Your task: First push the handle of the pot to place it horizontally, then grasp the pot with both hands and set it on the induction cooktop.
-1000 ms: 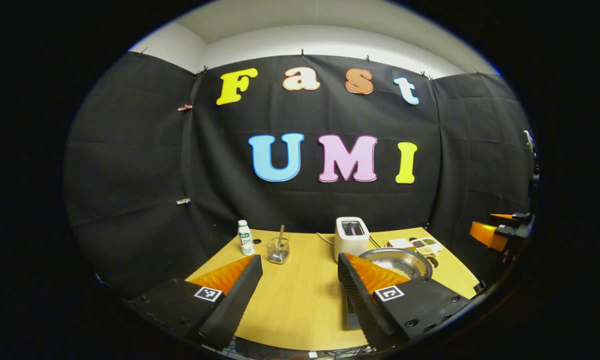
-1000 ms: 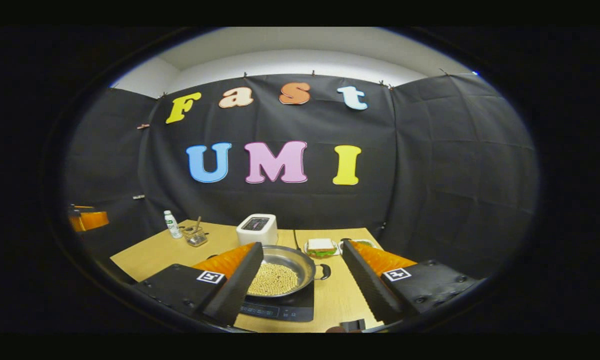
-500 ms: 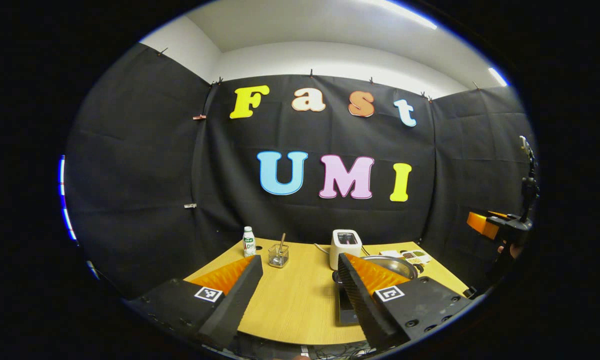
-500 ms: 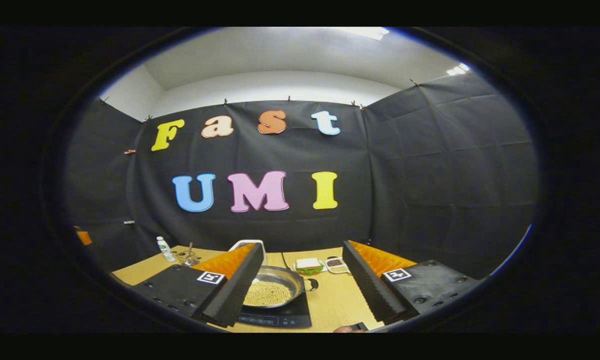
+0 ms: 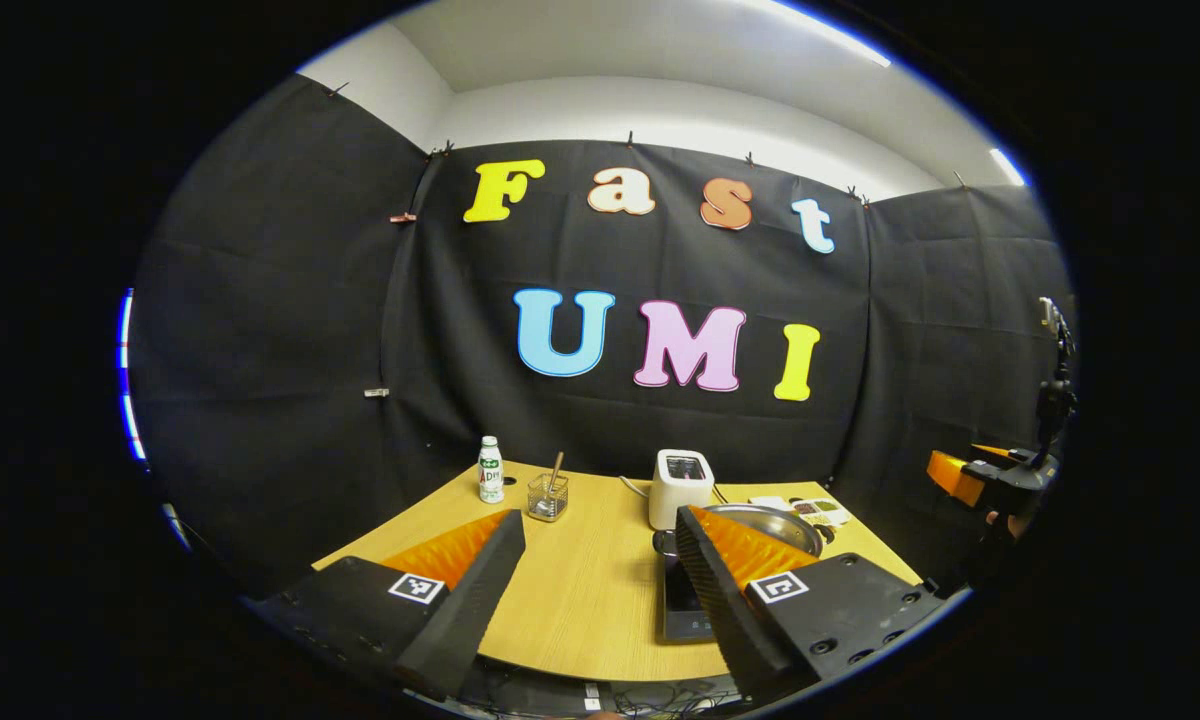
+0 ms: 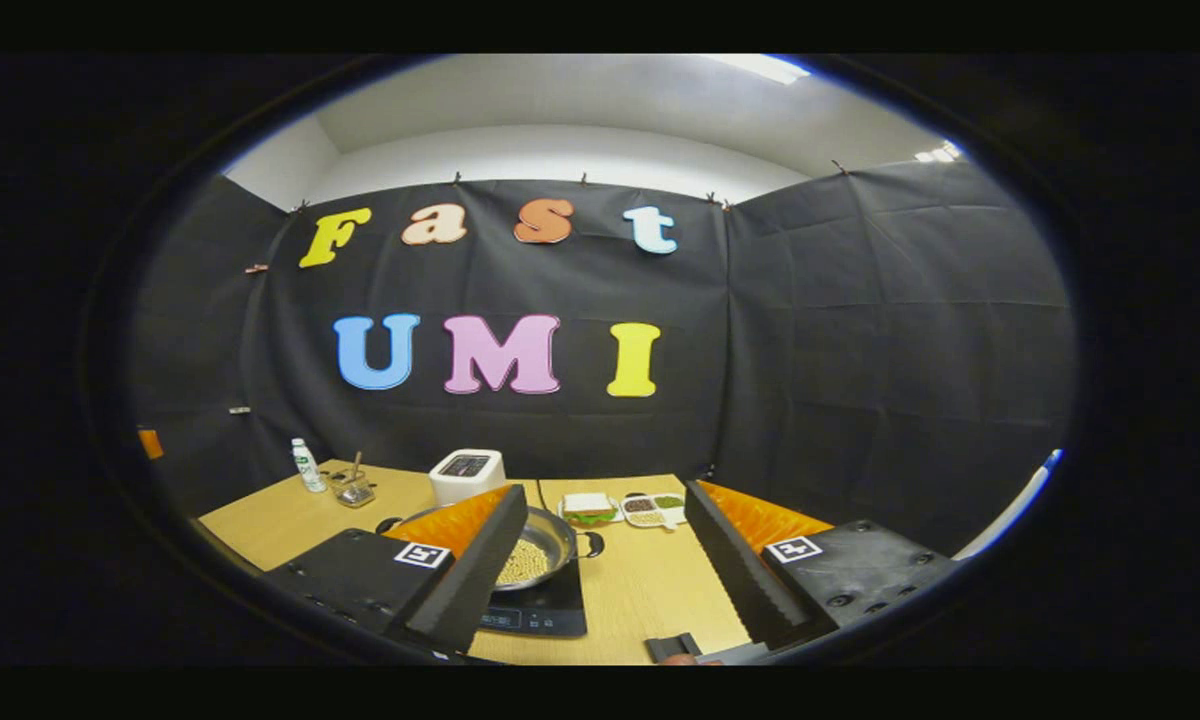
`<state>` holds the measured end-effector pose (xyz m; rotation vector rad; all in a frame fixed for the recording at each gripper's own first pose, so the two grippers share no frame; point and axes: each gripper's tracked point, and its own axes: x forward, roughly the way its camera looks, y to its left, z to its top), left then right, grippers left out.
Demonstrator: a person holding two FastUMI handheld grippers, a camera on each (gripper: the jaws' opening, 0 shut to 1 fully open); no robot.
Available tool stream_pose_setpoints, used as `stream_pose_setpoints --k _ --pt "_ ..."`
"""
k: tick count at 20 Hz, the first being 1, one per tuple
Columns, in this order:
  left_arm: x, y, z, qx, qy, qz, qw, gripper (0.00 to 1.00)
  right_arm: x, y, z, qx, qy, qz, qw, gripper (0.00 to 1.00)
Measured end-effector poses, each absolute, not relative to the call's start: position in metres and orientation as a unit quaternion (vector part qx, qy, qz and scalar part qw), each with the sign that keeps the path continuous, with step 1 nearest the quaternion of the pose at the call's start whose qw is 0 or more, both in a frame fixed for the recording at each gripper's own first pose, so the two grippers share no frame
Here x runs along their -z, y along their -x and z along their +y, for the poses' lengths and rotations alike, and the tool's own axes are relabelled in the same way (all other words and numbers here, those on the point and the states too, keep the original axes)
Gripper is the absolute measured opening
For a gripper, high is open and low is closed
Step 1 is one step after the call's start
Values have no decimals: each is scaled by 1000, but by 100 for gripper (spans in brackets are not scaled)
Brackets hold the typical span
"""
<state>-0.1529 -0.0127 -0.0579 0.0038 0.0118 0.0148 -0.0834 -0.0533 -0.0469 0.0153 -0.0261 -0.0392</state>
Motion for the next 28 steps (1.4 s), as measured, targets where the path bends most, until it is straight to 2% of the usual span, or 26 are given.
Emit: stream_pose_setpoints --k 4,6,10,14,15,16,17,18,22,27,28 --pt "61 151 -12 -5 -2 8 1000 98 42 82 -41 8 -6 -21 1000 98" --pt "59 148 -10 -5 -2 6 1000 95 41 80 -36 2 -3 -22 1000 98" --pt "55 142 -5 -7 -2 4 1000 97 33 78 -30 0 -6 -32 999 99" --pt "49 139 -4 -10 -3 -3 1000 95 25 80 -30 -1 -4 -42 999 99" --pt "48 139 -5 -10 -1 -1 1000 97 22 80 -31 1 -3 -44 999 99" --pt "46 138 -6 -9 2 -1 1000 97 20 81 -32 3 -5 -44 999 94" --pt "42 137 -7 -9 3 -2 1000 95 17 80 -32 2 -8 -43 999 94" --pt "39 136 -7 -8 2 -4 1000 95 14 80 -32 0 -10 -45 999 99" --pt "14 132 -9 -2 5 -17 1000 95 -8 78 -37 -1 8 -64 998 99" --pt "-5 126 -10 -3 -6 -20 1000 95 -16 75 -45 7 -10 -55 998 99" --pt "-2 124 -12 0 -7 -19 1000 95 -13 74 -47 9 -11 -50 999 94"
